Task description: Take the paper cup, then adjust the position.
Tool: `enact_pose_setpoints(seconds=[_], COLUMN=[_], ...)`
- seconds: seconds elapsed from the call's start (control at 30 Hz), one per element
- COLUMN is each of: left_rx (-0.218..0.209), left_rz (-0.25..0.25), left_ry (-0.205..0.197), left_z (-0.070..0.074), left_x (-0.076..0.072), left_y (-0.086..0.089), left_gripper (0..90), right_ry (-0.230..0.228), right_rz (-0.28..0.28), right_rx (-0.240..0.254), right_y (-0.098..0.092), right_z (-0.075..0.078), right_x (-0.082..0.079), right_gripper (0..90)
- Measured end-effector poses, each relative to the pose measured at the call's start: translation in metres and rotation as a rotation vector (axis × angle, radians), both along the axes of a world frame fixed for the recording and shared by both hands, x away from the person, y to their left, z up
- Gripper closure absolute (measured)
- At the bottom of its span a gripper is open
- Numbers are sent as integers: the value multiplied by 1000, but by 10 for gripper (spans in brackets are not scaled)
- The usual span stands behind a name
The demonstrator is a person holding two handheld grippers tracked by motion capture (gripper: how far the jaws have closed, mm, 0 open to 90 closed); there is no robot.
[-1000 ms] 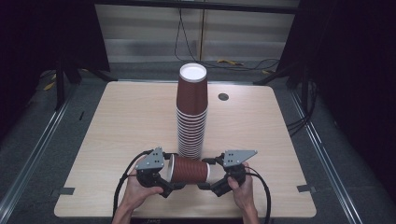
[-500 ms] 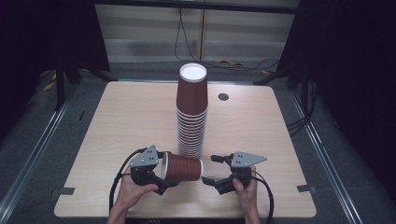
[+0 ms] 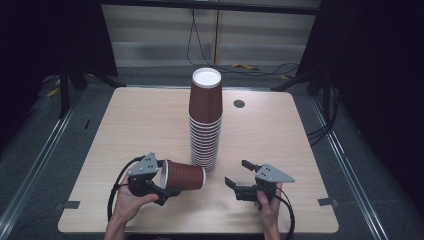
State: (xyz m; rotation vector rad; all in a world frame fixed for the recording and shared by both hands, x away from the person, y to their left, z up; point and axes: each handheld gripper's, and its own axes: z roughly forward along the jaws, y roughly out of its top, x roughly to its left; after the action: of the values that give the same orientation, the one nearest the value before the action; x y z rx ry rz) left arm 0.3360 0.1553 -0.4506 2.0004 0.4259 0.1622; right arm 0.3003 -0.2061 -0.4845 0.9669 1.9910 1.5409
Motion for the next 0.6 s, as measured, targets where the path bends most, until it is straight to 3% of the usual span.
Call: enact_pose_setpoints(seconds=[0.1,0.27,0.6], left_rx=[1,4,60], left_rz=[15,40,101], left_ry=[12,26,23], left_z=[0,1,11], left_x=[3,6,11], left_y=[5,14,30], left_gripper=[34,33,34], right_ry=[-28,-85,-142], right_rz=[-91,-168,-261], right_rx=[-11,14,26], right_y=[0,-3,-6], right_z=[-2,-5,-13], right_x=[-1,-4,-7], right_gripper=[133,132,131])
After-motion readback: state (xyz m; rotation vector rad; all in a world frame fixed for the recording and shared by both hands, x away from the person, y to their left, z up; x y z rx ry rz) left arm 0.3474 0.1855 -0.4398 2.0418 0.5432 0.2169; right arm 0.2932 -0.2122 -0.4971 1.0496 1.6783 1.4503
